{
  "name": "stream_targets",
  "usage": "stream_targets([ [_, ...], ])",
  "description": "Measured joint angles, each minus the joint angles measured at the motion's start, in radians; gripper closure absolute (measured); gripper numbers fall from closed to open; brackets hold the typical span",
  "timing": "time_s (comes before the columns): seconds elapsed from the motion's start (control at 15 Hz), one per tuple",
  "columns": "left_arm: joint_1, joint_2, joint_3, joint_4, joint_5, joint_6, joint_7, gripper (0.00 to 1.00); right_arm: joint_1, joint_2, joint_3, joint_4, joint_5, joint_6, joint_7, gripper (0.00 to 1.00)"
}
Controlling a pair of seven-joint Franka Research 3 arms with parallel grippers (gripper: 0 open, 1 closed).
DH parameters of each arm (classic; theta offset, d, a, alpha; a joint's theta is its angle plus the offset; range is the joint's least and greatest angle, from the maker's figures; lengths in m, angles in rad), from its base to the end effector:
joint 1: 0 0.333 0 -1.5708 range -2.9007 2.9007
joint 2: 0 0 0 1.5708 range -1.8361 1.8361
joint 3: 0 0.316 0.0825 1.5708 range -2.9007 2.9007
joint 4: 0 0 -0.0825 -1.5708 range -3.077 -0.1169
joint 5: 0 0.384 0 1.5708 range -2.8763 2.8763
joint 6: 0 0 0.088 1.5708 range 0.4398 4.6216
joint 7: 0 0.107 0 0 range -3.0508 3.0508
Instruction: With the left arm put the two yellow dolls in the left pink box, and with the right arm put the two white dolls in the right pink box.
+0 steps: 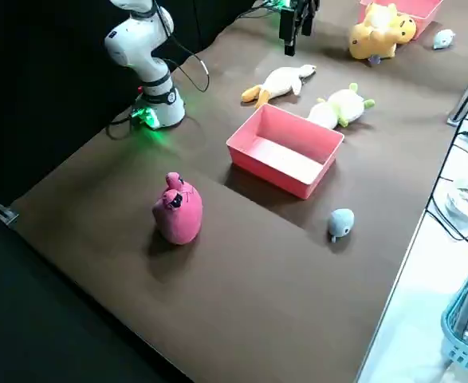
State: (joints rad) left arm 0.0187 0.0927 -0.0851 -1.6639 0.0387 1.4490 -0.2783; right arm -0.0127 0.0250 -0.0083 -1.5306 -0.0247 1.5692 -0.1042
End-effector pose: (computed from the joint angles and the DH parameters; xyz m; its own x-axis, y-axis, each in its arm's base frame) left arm 0.5546 -0.0307 0.5218 0.9347 0.2156 -0.2825 0.1911 -0.9752 -0.1121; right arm 0.5623 -0.0144 0.6294 0.9965 0.0830 0.0109 0.0827 -0.9962 0.0262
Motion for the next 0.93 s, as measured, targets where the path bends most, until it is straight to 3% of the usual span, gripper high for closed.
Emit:
stream_targets([
  [0.33, -0.021, 0.082, -0.005, 0.008, -0.001, 0.036, -0.001, 0.0, 0.049, 0.0, 0.002, -0.046, 0.002, 0.007, -0.006, 0.0],
  [0.67, -0.083, 0.22, -0.018, 0.043, -0.068, 0.161, -0.121, 0.0, 0.147, -0.004, 0.007, -0.095, 0.003, 0.008, -0.038, 0.0],
  [0.87, -0.142, 0.277, -0.02, 0.055, -0.073, 0.234, -0.246, 0.0, 0.245, -0.028, 0.01, -0.184, 0.004, 0.031, -0.054, 0.0],
  [0.93, -0.171, 0.296, -0.023, 0.061, -0.073, 0.28, -0.306, 0.0, 0.335, -0.054, 0.01, -0.285, 0.005, 0.098, -0.06, 0.0],
])
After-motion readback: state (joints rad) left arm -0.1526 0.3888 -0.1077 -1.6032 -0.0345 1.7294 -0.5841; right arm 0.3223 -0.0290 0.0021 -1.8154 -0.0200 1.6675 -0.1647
